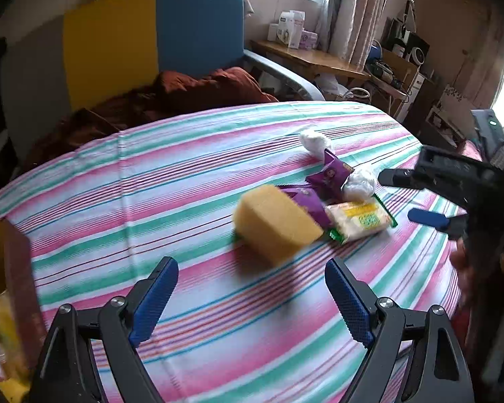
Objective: Organize objects
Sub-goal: 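Grasp the second yellow sponge with the left tool while the right tool grasps a purple packet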
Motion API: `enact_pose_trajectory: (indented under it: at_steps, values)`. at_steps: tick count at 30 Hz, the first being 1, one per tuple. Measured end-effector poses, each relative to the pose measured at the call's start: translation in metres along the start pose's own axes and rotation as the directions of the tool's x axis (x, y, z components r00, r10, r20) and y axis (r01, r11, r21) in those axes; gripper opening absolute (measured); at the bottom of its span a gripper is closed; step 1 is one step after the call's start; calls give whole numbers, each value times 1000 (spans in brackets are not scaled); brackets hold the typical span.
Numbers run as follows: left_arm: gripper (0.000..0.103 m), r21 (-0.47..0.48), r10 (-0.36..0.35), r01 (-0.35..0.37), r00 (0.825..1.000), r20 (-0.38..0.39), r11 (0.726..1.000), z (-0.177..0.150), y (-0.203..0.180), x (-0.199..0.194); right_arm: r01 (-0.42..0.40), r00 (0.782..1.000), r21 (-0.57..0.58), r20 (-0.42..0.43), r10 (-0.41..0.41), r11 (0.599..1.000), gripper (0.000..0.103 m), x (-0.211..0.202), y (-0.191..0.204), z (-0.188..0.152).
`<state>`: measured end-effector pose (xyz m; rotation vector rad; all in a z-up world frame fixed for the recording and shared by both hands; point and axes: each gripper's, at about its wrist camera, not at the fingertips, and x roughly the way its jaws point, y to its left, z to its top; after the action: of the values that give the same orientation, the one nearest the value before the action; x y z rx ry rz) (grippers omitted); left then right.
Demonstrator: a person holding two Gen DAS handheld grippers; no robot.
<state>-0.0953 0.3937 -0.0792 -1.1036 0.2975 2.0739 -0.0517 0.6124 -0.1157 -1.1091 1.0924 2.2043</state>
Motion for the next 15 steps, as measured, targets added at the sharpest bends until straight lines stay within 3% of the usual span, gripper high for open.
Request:
enact_pose_trajectory:
  at_steps: [10, 12, 13, 15]
  values:
    - [93, -83, -10, 4, 998, -67, 997, 32, -3, 59, 20, 1000, -63, -11, -21, 998, 85, 4, 10, -2]
    - [77, -95, -20, 12, 996, -88, 995, 33, 1, 69, 21, 1000, -75, -15, -22, 997, 85, 6, 13, -2]
    - [65, -112, -68, 56, 992, -103, 992, 31, 6, 73, 17, 1000, -82, -18, -19, 996, 85, 6, 14, -3]
    - [57, -132, -109, 98, 990, -85, 987, 26, 10, 69, 14, 1000, -105, -23, -16, 994, 85, 9, 19, -4]
